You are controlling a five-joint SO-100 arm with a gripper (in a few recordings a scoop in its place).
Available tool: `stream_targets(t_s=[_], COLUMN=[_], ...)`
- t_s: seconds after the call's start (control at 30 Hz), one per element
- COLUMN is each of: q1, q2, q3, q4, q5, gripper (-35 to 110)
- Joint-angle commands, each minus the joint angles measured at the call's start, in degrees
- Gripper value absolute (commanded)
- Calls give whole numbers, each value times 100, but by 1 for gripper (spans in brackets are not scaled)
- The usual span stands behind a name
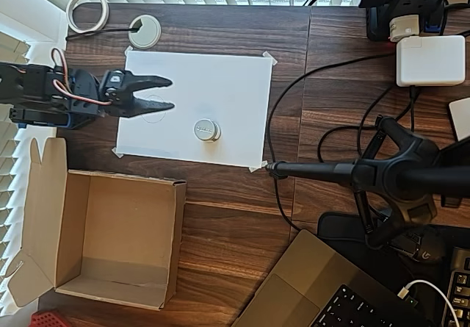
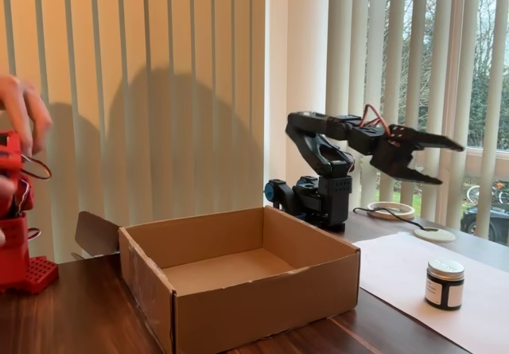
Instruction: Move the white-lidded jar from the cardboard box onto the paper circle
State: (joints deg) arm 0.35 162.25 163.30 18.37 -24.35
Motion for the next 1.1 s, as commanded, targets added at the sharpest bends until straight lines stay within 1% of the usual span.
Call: stream_targets(t_s=[0.0, 0.17, 0.3, 0.67, 0.93, 1.07], q1=[-185, -114, 0, -334, -439, -360], q2=[1433, 2470, 2856, 3296, 3349, 3349], q3=[360, 782, 1020, 1090, 1090, 1090], q4=[1714, 3498, 4368, 5335, 5370, 5370], q5=[580, 1151, 1257, 1696, 1582, 1688], gripper=[19, 6, 1, 0, 0, 0])
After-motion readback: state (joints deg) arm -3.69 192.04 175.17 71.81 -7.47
